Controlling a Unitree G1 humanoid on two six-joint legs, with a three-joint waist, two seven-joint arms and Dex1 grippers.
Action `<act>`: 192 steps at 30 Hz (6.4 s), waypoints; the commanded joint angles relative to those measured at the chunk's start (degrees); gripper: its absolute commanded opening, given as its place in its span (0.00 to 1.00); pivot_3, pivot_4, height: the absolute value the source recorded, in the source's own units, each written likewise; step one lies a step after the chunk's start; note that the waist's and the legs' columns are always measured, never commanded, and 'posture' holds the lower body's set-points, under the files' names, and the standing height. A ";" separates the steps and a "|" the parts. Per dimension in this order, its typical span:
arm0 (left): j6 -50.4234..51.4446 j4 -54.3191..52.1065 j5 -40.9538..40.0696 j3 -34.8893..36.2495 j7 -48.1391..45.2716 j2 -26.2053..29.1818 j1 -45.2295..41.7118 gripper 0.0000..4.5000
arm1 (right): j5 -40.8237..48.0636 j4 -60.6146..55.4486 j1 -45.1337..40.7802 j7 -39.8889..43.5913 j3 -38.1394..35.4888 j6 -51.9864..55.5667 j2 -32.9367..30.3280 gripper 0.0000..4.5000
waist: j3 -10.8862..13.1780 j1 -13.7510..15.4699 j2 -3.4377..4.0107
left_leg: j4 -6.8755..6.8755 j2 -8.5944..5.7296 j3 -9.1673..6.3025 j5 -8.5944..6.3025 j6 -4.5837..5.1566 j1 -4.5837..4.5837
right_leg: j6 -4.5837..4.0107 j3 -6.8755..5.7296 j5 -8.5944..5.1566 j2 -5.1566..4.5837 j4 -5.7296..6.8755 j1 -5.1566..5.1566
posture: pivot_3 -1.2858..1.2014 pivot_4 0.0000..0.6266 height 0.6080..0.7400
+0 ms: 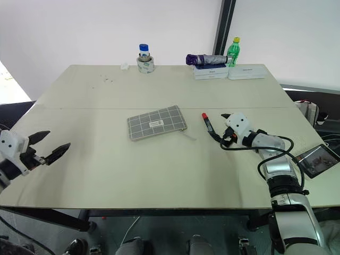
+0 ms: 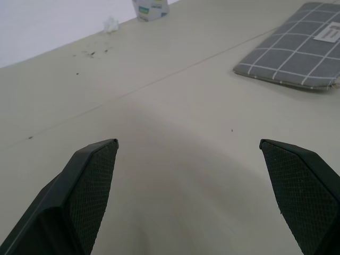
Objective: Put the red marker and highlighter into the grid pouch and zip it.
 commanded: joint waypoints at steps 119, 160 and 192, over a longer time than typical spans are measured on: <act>-47.24 39.00 51.59 -39.21 34.07 -3.96 -35.19 1.00 | -28.02 29.69 -26.78 -44.75 17.88 2.23 21.72 0.99 | -0.01 -1.61 -0.02 | -0.02 0.00 0.51 0.19 -0.15 -0.17 | -0.01 0.22 -0.01 0.00 0.71 -0.70 | 0.52 0.24 1.00; -47.95 36.47 47.23 -38.93 31.10 -4.58 -33.46 1.00 | -31.46 35.10 -28.44 -41.03 21.96 -5.58 24.76 0.01 | -0.01 -2.74 -0.02 | 0.00 0.00 0.51 0.20 -0.16 -0.16 | -0.01 0.21 -0.01 -0.02 0.77 -0.69 | 0.52 0.24 1.00; -48.46 36.72 47.32 -39.54 28.92 -6.15 -35.02 1.00 | -34.92 38.40 -30.45 -40.90 24.95 0.30 25.51 0.01 | -0.02 -2.77 -0.03 | 0.00 0.00 0.52 0.20 -0.16 -0.13 | -0.01 0.21 -0.01 -0.03 0.78 -0.67 | 0.52 0.24 1.00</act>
